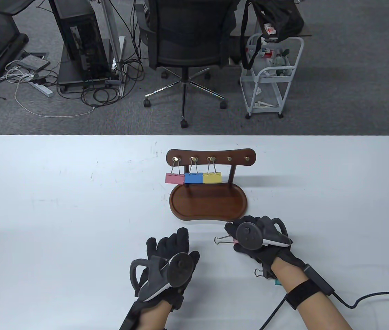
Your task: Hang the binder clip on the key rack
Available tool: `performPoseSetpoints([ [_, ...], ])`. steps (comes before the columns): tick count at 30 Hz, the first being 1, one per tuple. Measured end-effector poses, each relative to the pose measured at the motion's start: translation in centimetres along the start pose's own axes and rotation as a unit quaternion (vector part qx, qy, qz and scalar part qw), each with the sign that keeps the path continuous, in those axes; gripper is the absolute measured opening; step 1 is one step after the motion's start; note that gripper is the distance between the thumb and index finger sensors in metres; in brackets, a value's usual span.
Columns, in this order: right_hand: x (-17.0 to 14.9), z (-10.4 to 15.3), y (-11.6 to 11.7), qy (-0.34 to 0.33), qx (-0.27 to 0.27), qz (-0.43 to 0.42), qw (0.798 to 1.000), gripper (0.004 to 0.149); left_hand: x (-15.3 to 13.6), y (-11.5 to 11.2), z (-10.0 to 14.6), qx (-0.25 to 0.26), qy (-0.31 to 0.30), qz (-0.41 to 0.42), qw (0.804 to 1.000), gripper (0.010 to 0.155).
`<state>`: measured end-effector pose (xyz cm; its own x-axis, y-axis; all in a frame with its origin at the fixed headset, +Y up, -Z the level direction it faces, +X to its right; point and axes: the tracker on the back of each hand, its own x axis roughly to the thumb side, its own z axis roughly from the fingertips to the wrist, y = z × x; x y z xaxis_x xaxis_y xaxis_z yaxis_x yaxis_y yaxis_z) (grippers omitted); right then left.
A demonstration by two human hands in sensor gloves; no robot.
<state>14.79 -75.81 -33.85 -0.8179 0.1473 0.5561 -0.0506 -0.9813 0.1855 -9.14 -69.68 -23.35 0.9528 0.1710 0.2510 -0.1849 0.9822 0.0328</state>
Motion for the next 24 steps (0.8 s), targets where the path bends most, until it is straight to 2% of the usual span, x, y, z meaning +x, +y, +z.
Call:
performPoseSetpoints([
  [10,0.3,1.0,-2.3,-0.003,-0.057,-0.023,0.998,0.073,-0.2,0.0,0.0,0.001,0.005,0.001,1.0,0.076],
  [18,0.7,2.5,-5.4,0.021,-0.131,-0.035,0.99,0.073,0.0,0.0,0.0,0.002,0.003,-0.002,1.0,0.076],
  [24,0.9,4.0,-7.6,0.043,-0.205,-0.056,0.976,0.073,0.0,-0.1,0.0,0.002,0.003,-0.004,1.0,0.076],
])
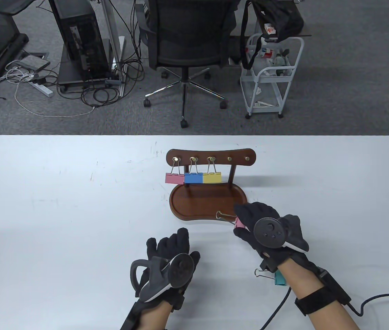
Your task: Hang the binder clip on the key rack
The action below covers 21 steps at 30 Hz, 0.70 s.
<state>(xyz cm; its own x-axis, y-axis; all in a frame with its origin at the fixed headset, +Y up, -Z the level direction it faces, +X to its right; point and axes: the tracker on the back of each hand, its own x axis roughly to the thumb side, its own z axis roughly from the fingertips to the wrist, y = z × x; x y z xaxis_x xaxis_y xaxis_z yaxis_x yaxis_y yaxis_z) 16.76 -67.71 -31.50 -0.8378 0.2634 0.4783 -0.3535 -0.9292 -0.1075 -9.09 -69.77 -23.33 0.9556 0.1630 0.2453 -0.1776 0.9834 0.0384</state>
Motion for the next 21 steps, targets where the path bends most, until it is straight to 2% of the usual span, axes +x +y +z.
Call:
performPoseSetpoints([
  [11,0.7,0.7,-3.3,0.06,-0.094,-0.061,0.992,0.073,-0.2,-0.5,-0.2,-0.012,0.01,-0.009,1.0,0.076],
  [21,0.9,-0.4,-5.5,0.141,-0.163,-0.122,0.969,0.074,-0.1,-0.4,-0.1,-0.007,0.011,-0.006,1.0,0.076],
])
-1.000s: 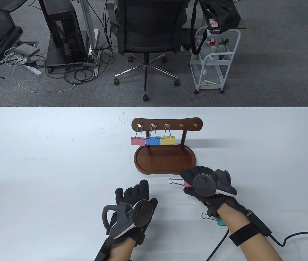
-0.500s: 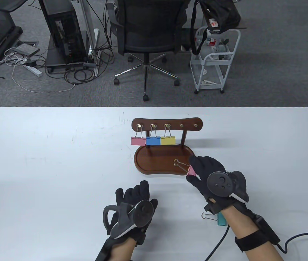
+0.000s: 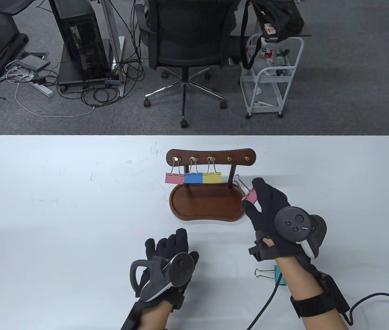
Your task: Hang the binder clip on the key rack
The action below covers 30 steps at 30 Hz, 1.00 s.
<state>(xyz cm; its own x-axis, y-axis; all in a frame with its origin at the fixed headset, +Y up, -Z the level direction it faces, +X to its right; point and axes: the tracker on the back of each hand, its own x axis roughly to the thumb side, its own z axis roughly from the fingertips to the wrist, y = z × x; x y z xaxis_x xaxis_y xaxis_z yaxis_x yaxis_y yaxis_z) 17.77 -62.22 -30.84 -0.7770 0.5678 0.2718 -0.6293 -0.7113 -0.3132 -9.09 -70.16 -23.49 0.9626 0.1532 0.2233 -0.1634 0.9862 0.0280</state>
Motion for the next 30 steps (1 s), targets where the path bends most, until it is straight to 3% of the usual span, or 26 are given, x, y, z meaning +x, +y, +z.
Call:
performPoseSetpoints([
  [16,1.6,-3.8,2.0,0.099,-0.015,0.035,0.994,0.076,-0.2,0.0,-0.1,0.004,0.004,0.004,1.0,0.076],
  [30,2.1,-4.5,3.9,0.119,-0.013,0.08,0.99,0.075,-0.2,0.0,0.0,0.005,0.005,0.006,1.0,0.075],
])
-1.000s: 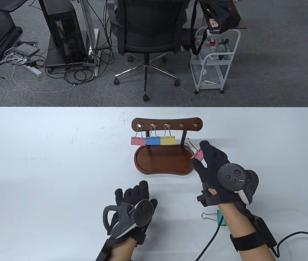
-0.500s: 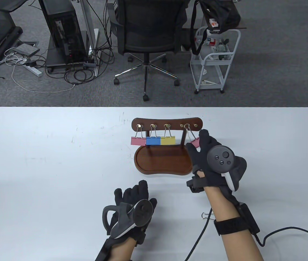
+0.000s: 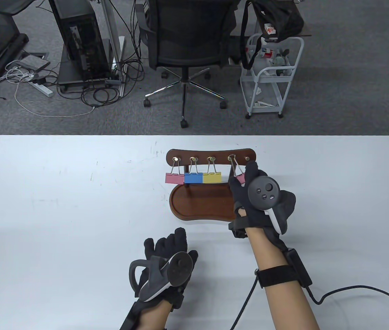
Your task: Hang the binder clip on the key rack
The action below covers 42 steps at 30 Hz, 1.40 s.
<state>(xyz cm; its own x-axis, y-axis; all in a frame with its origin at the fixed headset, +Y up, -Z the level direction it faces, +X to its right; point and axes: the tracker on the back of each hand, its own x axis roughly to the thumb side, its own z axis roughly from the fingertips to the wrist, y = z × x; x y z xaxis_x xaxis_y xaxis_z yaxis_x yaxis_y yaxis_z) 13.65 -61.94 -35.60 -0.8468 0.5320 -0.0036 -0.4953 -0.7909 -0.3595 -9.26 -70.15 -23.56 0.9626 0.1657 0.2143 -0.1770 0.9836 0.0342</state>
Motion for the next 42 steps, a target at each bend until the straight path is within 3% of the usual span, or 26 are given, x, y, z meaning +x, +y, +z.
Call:
performPoseSetpoints([
  [18,0.4,-0.3,1.0,0.003,0.014,0.023,1.0,0.074,-0.1,0.0,0.0,-0.004,0.002,0.004,1.0,0.075],
  [42,-0.5,-0.5,5.2,-0.013,0.02,0.076,0.997,0.073,0.2,0.0,0.0,-0.007,0.0,0.004,1.0,0.075],
])
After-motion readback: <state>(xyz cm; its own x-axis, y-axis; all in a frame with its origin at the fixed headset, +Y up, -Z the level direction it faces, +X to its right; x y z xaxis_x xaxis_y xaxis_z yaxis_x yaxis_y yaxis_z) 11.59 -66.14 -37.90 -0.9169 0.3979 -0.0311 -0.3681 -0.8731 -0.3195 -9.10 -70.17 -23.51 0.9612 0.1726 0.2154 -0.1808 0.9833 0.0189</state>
